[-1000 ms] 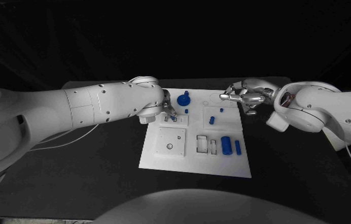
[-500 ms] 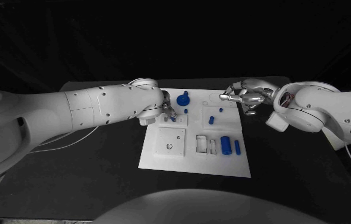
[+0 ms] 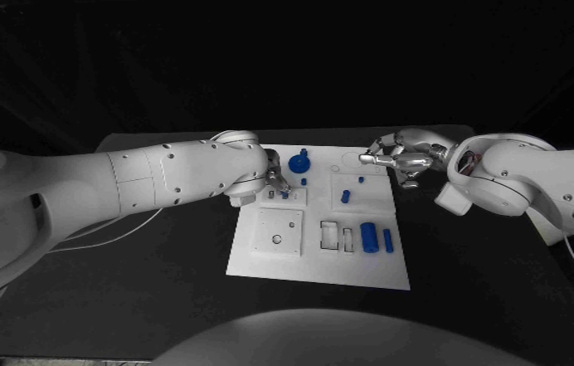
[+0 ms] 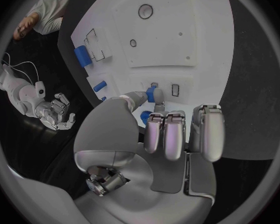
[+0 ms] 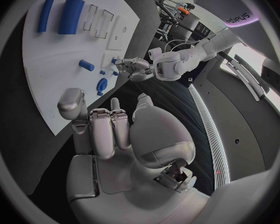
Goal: Assemble the parts on the task board
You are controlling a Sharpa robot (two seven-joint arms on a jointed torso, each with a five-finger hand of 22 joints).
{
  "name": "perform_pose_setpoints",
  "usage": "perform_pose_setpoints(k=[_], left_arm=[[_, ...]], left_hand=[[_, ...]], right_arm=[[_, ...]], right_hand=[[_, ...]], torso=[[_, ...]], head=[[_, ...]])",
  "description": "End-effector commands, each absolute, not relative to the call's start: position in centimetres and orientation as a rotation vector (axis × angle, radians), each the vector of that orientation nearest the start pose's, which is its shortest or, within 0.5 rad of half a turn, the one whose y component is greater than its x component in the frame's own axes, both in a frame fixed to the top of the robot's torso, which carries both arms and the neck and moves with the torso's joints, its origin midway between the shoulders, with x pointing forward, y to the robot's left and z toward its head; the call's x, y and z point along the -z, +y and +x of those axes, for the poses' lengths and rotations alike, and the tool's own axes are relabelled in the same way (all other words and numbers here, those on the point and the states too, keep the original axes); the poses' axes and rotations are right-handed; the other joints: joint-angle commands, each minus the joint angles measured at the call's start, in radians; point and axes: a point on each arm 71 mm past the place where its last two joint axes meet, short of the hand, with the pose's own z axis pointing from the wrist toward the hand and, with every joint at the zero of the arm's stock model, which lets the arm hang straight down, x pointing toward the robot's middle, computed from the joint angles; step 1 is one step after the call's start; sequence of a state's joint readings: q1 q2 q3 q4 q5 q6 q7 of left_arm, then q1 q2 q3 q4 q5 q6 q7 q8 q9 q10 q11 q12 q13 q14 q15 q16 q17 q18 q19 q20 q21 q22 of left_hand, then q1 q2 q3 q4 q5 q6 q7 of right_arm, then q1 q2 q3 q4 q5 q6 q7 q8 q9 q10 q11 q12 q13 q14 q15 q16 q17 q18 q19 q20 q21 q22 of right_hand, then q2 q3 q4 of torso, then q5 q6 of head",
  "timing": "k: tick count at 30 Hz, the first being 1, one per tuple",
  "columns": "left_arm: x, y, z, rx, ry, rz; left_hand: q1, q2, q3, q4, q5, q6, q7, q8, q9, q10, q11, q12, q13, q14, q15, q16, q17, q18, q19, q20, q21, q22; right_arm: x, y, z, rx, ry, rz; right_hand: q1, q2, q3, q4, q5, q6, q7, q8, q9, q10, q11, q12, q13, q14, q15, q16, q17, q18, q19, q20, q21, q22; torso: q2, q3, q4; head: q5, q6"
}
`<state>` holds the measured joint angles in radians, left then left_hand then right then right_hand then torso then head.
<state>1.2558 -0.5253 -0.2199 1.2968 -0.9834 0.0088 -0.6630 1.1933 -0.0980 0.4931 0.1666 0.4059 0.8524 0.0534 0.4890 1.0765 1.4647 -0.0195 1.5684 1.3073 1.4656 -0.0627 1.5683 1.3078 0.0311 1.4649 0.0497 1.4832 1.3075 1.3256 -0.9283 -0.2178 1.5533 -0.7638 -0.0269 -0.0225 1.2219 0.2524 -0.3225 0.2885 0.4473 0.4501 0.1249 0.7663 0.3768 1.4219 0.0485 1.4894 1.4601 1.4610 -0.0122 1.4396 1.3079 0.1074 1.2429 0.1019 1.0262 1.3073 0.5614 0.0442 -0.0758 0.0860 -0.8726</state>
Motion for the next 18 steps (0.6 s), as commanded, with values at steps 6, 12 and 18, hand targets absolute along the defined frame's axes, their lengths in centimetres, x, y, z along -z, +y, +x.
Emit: perform_pose_setpoints(k=[6, 12, 18], left_arm=[[27.09, 13.44, 49.34, 0.256, 2.384, -0.222], [27.14, 13.60, 49.34, 0.246, 2.386, -0.218], [27.13, 13.73, 49.39, 0.242, 2.380, -0.221]], left_hand=[[0.002, 0.012, 0.008, -0.004, -0.004, 0.003, -0.010, -0.006, 0.001, 0.106, -0.003, 0.002, 0.263, 0.105, -0.005, 0.002, 0.263, 0.008, -0.001, -0.006, -0.006, 0.128], [0.002, 0.012, 0.008, -0.004, -0.006, 0.003, -0.009, -0.007, 0.001, 0.106, -0.003, 0.002, 0.263, 0.105, -0.005, 0.002, 0.263, 0.008, -0.001, -0.006, -0.006, 0.128], [0.002, 0.012, 0.010, -0.006, -0.007, 0.004, -0.010, -0.006, 0.001, 0.106, -0.003, 0.002, 0.263, 0.105, -0.005, 0.002, 0.263, 0.008, -0.001, -0.005, -0.006, 0.128]], right_arm=[[20.78, -23.25, 46.69, -0.983, 2.125, 0.324], [20.80, -23.27, 46.70, -0.980, 2.126, 0.325], [20.81, -23.30, 46.71, -0.978, 2.127, 0.327]], right_hand=[[0.008, 0.000, 0.003, -0.002, -0.004, 0.004, 0.001, -0.001, 0.000, -0.001, -0.008, -0.007, -0.034, -0.011, 0.001, -0.006, 0.118, 0.007, -0.007, 0.000, -0.006, 0.110], [0.008, 0.000, 0.003, -0.002, -0.004, 0.004, 0.001, -0.001, 0.000, -0.001, -0.008, -0.007, -0.034, -0.011, 0.001, -0.006, 0.118, 0.007, -0.007, 0.000, -0.006, 0.110], [0.007, 0.000, 0.002, -0.001, -0.005, 0.005, 0.001, -0.001, 0.000, -0.002, -0.008, -0.007, -0.035, -0.012, 0.001, -0.007, 0.117, 0.008, -0.008, 0.000, -0.009, 0.109]], torso=[[0.000, 0.0006, 0.0000], [0.000, 0.0006, 0.0000], [0.000, 0.0002, 0.0004]], head=[[0.002, 0.000], [0.001, 0.000], [0.001, 0.000]])
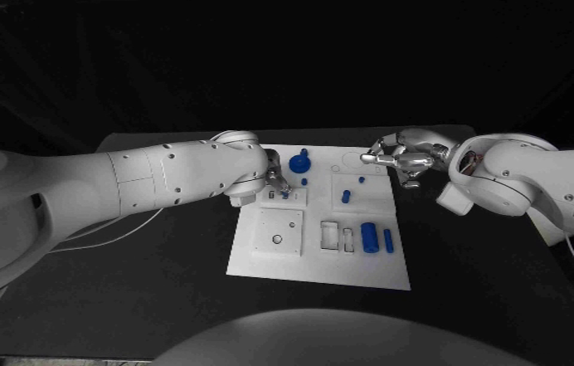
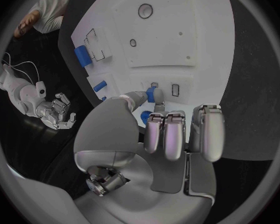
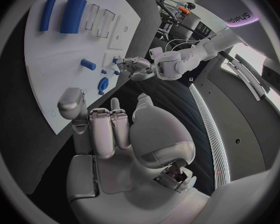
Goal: Assemble the parts on the task board
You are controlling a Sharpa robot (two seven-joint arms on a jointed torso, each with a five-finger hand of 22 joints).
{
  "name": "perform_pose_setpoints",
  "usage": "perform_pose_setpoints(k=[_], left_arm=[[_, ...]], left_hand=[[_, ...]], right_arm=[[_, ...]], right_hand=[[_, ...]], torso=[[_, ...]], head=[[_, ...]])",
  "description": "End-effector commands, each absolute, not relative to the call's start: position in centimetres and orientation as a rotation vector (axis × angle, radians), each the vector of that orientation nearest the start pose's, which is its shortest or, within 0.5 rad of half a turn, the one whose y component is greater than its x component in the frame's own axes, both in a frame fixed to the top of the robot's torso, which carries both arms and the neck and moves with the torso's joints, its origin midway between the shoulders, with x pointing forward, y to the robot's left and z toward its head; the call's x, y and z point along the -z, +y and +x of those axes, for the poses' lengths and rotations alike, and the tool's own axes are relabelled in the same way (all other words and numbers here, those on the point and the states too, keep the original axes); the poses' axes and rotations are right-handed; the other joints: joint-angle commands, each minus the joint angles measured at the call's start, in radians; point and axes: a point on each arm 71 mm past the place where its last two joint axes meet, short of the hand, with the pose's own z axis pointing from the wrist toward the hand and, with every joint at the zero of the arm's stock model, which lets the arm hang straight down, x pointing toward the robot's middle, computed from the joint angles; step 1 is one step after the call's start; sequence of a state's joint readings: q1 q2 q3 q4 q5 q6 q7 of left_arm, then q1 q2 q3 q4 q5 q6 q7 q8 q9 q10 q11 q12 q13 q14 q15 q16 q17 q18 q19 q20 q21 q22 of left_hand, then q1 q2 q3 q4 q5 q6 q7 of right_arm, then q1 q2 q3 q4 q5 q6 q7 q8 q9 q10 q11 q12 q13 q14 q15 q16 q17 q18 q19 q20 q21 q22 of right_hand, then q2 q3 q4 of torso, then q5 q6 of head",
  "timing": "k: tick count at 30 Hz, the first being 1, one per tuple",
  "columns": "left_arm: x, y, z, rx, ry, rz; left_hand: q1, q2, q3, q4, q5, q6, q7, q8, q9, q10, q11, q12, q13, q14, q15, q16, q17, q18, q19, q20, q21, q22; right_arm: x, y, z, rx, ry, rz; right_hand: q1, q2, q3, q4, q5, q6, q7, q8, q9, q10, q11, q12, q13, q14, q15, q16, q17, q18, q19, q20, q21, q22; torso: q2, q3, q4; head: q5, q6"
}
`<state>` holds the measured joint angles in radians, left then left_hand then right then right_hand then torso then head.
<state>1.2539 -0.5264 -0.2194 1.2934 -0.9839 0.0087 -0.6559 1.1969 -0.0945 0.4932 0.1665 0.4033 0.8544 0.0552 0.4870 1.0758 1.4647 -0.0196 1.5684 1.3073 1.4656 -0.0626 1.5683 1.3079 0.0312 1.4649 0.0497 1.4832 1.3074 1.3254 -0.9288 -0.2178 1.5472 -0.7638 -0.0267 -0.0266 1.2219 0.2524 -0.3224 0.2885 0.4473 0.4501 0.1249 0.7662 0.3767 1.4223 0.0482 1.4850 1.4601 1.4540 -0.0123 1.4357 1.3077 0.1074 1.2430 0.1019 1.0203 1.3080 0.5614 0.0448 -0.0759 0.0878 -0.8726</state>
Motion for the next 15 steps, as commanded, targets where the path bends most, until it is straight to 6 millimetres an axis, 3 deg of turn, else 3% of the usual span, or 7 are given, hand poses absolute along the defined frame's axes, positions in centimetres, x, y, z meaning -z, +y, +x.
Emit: perform_pose_setpoints(k=[1, 15], left_arm=[[27.1, 13.7, 49.4, 0.245, 2.378, -0.225], [25.7, 13.3, 49.5, 0.337, 2.301, -0.244]], left_hand=[[-0.001, 0.009, 0.010, -0.006, -0.005, 0.003, -0.012, -0.004, 0.002, 0.106, -0.003, 0.002, 0.264, 0.105, -0.005, 0.002, 0.263, 0.008, -0.001, -0.005, -0.006, 0.129], [0.003, -0.007, 0.028, -0.021, -0.003, 0.019, -0.017, 0.003, 0.008, 0.106, -0.007, 0.002, 0.264, 0.105, -0.008, 0.002, 0.263, 0.005, 0.009, -0.006, 0.002, 0.141]], right_arm=[[20.8, -23.3, 46.7, -0.977, 2.128, 0.328], [20.8, -23.4, 46.7, -0.971, 2.130, 0.333]], right_hand=[[0.007, 0.000, 0.002, -0.001, -0.005, 0.005, 0.001, -0.002, 0.000, -0.004, -0.007, -0.004, -0.036, -0.006, 0.002, -0.004, 0.116, 0.008, -0.010, 0.000, -0.006, 0.108], [0.006, 0.002, 0.003, 0.000, -0.005, 0.005, 0.001, -0.002, 0.000, -0.006, -0.007, -0.005, -0.038, -0.008, 0.002, -0.006, 0.114, 0.009, -0.012, 0.000, -0.010, 0.107]], torso=[[0.000, -0.0003, 0.0007], [0.001, 0.0004, -0.0002]], head=[[0.000, 0.000], [-0.003, 0.000]])
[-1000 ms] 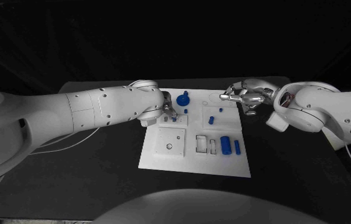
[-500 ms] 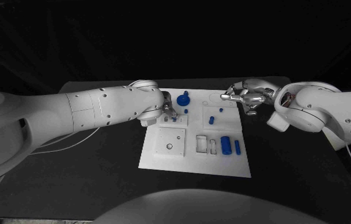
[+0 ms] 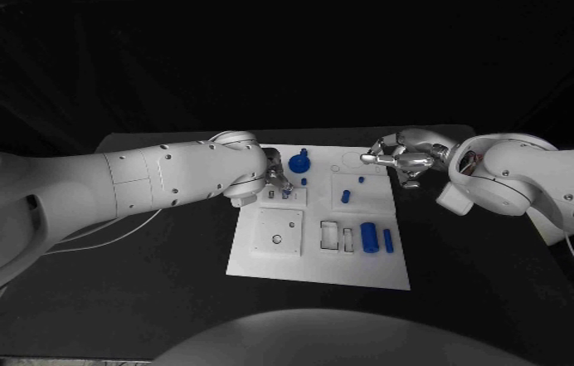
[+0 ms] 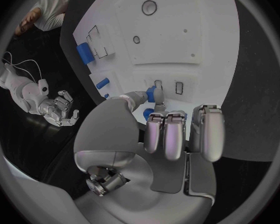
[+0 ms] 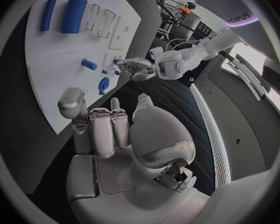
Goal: Assemble the parts on the task board
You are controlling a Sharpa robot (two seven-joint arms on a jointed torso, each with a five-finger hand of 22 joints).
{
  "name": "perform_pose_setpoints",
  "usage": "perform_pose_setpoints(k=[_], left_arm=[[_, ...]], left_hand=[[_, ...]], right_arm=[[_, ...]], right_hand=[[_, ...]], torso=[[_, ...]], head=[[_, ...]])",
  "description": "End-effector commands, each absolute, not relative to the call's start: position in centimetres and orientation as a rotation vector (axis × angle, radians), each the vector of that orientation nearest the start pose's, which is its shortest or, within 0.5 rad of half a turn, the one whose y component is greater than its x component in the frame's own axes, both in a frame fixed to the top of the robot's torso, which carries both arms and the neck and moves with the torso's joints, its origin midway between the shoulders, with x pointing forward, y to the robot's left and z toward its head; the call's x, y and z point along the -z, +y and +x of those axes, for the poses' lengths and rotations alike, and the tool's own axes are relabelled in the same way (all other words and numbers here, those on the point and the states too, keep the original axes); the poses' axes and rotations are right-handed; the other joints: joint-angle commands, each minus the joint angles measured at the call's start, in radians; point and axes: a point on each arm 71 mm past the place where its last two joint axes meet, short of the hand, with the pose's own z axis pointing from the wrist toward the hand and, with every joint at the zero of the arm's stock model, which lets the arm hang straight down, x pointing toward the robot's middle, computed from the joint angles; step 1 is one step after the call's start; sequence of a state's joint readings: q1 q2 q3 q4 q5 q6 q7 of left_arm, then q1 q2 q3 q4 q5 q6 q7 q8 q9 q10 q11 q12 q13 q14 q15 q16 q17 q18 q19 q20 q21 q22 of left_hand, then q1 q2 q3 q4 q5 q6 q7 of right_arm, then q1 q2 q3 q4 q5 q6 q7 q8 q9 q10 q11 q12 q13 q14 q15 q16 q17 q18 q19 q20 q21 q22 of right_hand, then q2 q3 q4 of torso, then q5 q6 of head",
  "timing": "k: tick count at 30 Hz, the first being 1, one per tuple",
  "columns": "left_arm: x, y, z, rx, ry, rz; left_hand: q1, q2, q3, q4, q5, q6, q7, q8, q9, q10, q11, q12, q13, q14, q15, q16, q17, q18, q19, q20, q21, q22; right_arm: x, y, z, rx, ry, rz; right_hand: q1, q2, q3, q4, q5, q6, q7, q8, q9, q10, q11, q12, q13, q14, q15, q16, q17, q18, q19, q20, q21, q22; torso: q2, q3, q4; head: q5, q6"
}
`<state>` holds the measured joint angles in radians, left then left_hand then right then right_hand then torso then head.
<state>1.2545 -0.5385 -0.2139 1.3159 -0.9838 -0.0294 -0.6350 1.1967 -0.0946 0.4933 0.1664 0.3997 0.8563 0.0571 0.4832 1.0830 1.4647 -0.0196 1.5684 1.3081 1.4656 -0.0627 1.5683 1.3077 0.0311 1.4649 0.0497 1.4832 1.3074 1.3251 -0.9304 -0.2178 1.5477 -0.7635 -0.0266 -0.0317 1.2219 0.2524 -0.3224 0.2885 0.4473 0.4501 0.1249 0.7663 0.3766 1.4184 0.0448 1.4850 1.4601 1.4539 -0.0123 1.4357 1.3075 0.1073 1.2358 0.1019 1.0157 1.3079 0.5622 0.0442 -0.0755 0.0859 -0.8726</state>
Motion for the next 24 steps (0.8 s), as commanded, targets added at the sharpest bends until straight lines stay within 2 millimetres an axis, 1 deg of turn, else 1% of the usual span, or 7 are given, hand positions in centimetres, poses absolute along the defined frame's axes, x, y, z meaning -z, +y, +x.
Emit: perform_pose_setpoints(k=[1, 7, 12, 15, 16, 19, 24], left_arm=[[25.5, 13.2, 49.5, 0.335, 2.303, -0.237], [24.4, 13.3, 49.6, 0.297, 2.347, -0.169], [24.3, 13.4, 49.5, 0.251, 2.396, -0.123], [24.4, 13.5, 49.4, 0.223, 2.421, -0.104], [24.4, 13.5, 49.4, 0.213, 2.428, -0.100], [24.4, 13.6, 49.4, 0.190, 2.442, -0.090], [24.5, 13.7, 49.5, 0.162, 2.441, -0.075]], left_hand=[[0.003, -0.008, 0.029, -0.021, 0.001, 0.018, -0.019, 0.007, 0.001, 0.106, -0.007, 0.002, 0.263, 0.105, -0.008, 0.002, 0.263, 0.005, 0.009, -0.006, 0.002, 0.142], [0.003, -0.009, 0.032, -0.022, -0.002, 0.019, -0.020, 0.007, 0.002, 0.106, -0.008, 0.002, 0.263, 0.105, -0.008, 0.002, 0.263, 0.004, 0.010, -0.007, 0.002, 0.142], [0.003, -0.010, 0.036, -0.023, -0.006, 0.018, -0.020, 0.007, 0.003, 0.106, -0.008, 0.002, 0.263, 0.105, -0.009, 0.002, 0.263, 0.005, 0.009, -0.007, 0.002, 0.141], [0.005, -0.011, 0.040, -0.026, -0.007, 0.017, -0.020, 0.005, 0.003, 0.106, -0.009, 0.002, 0.263, 0.105, -0.009, 0.002, 0.263, 0.005, 0.010, -0.008, 0.002, 0.142], [0.005, -0.011, 0.041, -0.027, -0.008, 0.016, -0.020, 0.005, 0.003, 0.106, -0.009, 0.002, 0.263, 0.105, -0.009, 0.002, 0.263, 0.005, 0.010, -0.008, 0.002, 0.142], [0.005, -0.011, 0.042, -0.027, -0.008, 0.016, -0.020, 0.005, 0.003, 0.106, -0.009, 0.002, 0.263, 0.105, -0.010, 0.002, 0.263, 0.004, 0.011, -0.008, 0.003, 0.144], [0.005, -0.011, 0.043, -0.028, -0.008, 0.016, -0.020, 0.004, 0.003, 0.106, -0.009, 0.002, 0.263, 0.105, -0.010, 0.002, 0.263, 0.004, 0.011, -0.008, 0.003, 0.144]], right_arm=[[20.8, -23.4, 46.6, -0.970, 2.131, 0.334], [20.8, -23.5, 46.6, -0.966, 2.135, 0.336], [20.8, -23.5, 46.6, -0.966, 2.136, 0.336], [20.9, -23.5, 46.6, -0.967, 2.137, 0.336], [20.9, -23.5, 46.6, -0.966, 2.138, 0.336], [20.9, -23.5, 46.6, -0.965, 2.140, 0.336], [21.0, -23.5, 46.6, -0.965, 2.140, 0.337]], right_hand=[[0.006, 0.002, 0.003, 0.000, -0.005, 0.005, 0.001, -0.003, 0.000, -0.002, -0.004, -0.006, -0.038, -0.008, 0.002, -0.007, 0.113, 0.009, -0.006, 0.000, -0.007, 0.107], [0.006, 0.003, 0.003, 0.000, -0.005, 0.005, 0.001, -0.003, 0.000, -0.003, -0.004, -0.006, -0.039, -0.008, 0.002, -0.007, 0.113, 0.009, -0.006, 0.000, -0.008, 0.106], [0.006, 0.003, 0.003, 0.000, -0.005, 0.005, 0.001, -0.003, 0.000, -0.003, -0.004, -0.006, -0.039, -0.009, 0.002, -0.008, 0.112, 0.010, -0.007, 0.000, -0.009, 0.106], [0.006, 0.003, 0.003, 0.000, -0.005, 0.005, 0.001, -0.003, 0.000, -0.003, -0.004, -0.006, -0.039, -0.010, 0.002, -0.009, 0.111, 0.010, -0.007, 0.001, -0.009, 0.106], [0.006, 0.003, 0.003, 0.000, -0.005, 0.005, 0.001, -0.003, 0.000, -0.003, -0.004, -0.006, -0.039, -0.010, 0.002, -0.009, 0.111, 0.010, -0.007, 0.001, -0.009, 0.106], [0.006, 0.003, 0.003, 0.000, -0.005, 0.004, 0.001, -0.004, 0.000, -0.004, -0.003, -0.007, -0.040, -0.010, 0.002, -0.009, 0.111, 0.010, -0.008, 0.001, -0.010, 0.106], [0.007, 0.004, 0.003, 0.000, -0.005, 0.004, 0.001, -0.004, 0.000, -0.005, -0.003, -0.007, -0.041, -0.010, 0.002, -0.010, 0.111, 0.010, -0.009, 0.001, -0.011, 0.105]], torso=[[0.000, 0.0013, -0.0008], [0.000, 0.0013, -0.0003], [0.002, 0.0005, -0.0013], [0.002, 0.0002, 0.0011], [0.001, 0.0004, 0.0019], [-0.002, 0.0008, 0.0006], [0.000, -0.0005, -0.0001]], head=[[-0.002, 0.000], [-0.005, 0.000], [-0.002, 0.000], [-0.004, 0.000], [-0.004, 0.000], [0.001, 0.000], [0.006, 0.000]])
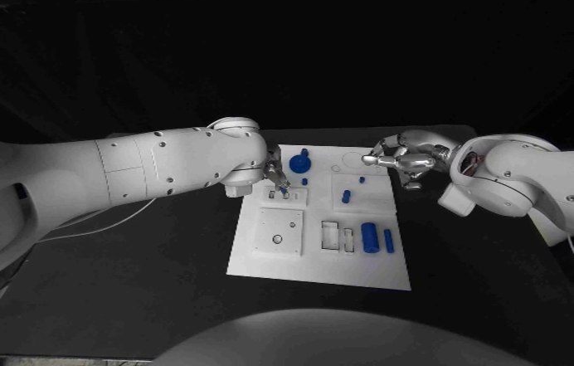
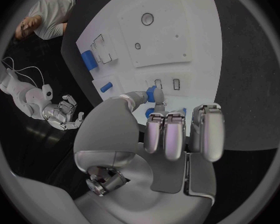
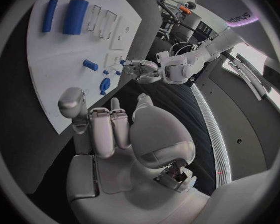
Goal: Assemble the parts on the task board
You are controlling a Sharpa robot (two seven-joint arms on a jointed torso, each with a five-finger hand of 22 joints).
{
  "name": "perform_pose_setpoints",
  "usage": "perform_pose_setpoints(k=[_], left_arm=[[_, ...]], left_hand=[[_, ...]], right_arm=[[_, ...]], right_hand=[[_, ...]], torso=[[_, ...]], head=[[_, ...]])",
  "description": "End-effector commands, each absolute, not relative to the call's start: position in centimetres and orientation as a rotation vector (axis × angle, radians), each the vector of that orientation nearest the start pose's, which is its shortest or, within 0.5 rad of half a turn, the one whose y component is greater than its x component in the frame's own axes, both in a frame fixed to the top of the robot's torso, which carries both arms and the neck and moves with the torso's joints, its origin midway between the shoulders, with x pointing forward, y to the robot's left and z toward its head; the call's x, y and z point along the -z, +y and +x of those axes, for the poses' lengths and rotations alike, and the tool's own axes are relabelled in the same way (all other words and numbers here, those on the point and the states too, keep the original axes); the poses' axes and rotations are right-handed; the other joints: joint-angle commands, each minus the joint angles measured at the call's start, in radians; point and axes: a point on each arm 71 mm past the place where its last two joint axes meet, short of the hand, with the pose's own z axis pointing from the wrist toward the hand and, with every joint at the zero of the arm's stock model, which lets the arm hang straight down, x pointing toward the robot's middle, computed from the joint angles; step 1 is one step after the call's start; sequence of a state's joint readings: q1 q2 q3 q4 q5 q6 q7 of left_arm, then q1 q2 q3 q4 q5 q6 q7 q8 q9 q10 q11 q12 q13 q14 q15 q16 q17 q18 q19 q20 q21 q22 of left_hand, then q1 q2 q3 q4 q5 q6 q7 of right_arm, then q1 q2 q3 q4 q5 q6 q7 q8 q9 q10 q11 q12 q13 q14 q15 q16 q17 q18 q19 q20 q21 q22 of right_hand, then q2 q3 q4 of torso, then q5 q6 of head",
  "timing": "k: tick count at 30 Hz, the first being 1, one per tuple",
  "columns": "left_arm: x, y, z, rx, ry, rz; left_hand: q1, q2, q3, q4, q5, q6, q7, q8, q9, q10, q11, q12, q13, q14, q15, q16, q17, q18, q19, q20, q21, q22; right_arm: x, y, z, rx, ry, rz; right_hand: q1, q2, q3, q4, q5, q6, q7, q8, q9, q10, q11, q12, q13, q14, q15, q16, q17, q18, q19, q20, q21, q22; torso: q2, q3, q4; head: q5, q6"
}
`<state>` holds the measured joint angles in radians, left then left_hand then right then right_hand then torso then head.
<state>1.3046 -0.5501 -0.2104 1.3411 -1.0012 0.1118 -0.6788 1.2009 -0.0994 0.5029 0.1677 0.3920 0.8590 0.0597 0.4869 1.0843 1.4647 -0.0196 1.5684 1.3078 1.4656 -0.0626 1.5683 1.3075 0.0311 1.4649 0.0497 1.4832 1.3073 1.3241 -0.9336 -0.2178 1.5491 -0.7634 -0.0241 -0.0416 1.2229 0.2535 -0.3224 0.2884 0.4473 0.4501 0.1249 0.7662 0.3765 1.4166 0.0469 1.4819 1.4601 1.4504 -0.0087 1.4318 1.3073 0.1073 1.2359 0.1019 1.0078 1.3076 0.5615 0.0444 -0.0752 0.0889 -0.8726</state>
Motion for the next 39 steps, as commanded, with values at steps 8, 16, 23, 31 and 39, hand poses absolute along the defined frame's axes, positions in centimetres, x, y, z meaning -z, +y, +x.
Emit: perform_pose_setpoints(k=[8, 16, 23, 31, 39], left_arm=[[24.9, 13.3, 49.6, 0.167, 2.407, -0.061], [25.0, 13.0, 49.7, 0.207, 2.356, -0.080], [25.0, 12.7, 49.8, 0.231, 2.331, -0.082], [25.4, 12.5, 49.6, 0.239, 2.338, -0.079], [25.6, 12.7, 49.6, 0.226, 2.352, -0.077]], left_hand=[[-0.002, -0.006, 0.036, -0.028, -0.003, 0.012, -0.021, -0.001, 0.001, 0.106, -0.009, 0.002, 0.263, 0.105, -0.010, 0.002, 0.263, 0.005, 0.010, -0.008, 0.002, 0.143], [-0.008, -0.005, 0.038, -0.026, -0.010, 0.006, -0.019, -0.006, 0.001, 0.106, -0.007, 0.002, 0.263, 0.105, -0.009, 0.002, 0.263, 0.005, 0.008, -0.008, 0.000, 0.140], [-0.011, -0.004, 0.040, -0.026, -0.018, 0.000, -0.018, -0.011, 0.000, 0.106, -0.006, 0.002, 0.263, 0.105, -0.008, 0.002, 0.263, 0.006, 0.006, -0.008, -0.003, 0.138], [-0.012, -0.003, 0.040, -0.025, -0.019, -0.001, -0.017, -0.012, -0.001, 0.106, -0.005, 0.002, 0.263, 0.105, -0.008, 0.002, 0.263, 0.006, 0.005, -0.008, -0.004, 0.136], [-0.012, -0.002, 0.040, -0.025, -0.019, -0.001, -0.017, -0.012, -0.001, 0.106, -0.005, 0.002, 0.263, 0.105, -0.008, 0.002, 0.263, 0.006, 0.005, -0.008, -0.003, 0.138]], right_arm=[[21.1, -23.4, 46.6, -0.967, 2.142, 0.335], [21.1, -23.4, 46.6, -0.968, 2.140, 0.335], [21.1, -23.4, 46.6, -0.969, 2.139, 0.335], [21.1, -23.3, 46.6, -0.972, 2.138, 0.334], [21.1, -23.4, 46.6, -0.972, 2.137, 0.336]], right_hand=[[0.006, 0.003, 0.004, -0.001, -0.005, 0.003, 0.001, -0.005, 0.000, -0.004, -0.006, -0.005, -0.041, -0.007, -0.001, -0.007, 0.110, 0.010, -0.009, 0.001, -0.005, 0.105], [0.007, 0.003, 0.004, -0.001, -0.005, 0.002, 0.001, -0.006, -0.001, -0.004, -0.006, -0.005, -0.041, -0.008, -0.001, -0.007, 0.109, 0.010, -0.011, 0.001, -0.007, 0.105], [0.010, 0.003, 0.005, -0.002, -0.004, -0.001, 0.001, -0.008, -0.001, -0.009, -0.005, -0.008, -0.047, -0.011, -0.001, -0.011, 0.106, 0.012, -0.016, 0.001, -0.016, 0.103], [0.010, 0.003, 0.005, -0.003, -0.004, -0.002, 0.001, -0.009, -0.002, -0.010, -0.005, -0.009, -0.047, -0.012, -0.001, -0.012, 0.105, 0.012, -0.017, 0.001, -0.019, 0.102], [0.010, 0.003, 0.005, -0.003, -0.004, -0.002, 0.001, -0.009, -0.002, -0.010, -0.005, -0.009, -0.047, -0.012, -0.001, -0.012, 0.105, 0.012, -0.017, 0.001, -0.019, 0.102]], torso=[[0.001, -0.0005, -0.0004], [0.001, -0.0003, -0.0008], [0.000, 0.0001, -0.0014], [0.000, 0.0006, -0.0010], [0.000, 0.0001, -0.0017]], head=[[0.005, 0.000], [0.004, 0.000], [0.004, 0.000], [0.002, 0.000], [0.000, 0.000]])
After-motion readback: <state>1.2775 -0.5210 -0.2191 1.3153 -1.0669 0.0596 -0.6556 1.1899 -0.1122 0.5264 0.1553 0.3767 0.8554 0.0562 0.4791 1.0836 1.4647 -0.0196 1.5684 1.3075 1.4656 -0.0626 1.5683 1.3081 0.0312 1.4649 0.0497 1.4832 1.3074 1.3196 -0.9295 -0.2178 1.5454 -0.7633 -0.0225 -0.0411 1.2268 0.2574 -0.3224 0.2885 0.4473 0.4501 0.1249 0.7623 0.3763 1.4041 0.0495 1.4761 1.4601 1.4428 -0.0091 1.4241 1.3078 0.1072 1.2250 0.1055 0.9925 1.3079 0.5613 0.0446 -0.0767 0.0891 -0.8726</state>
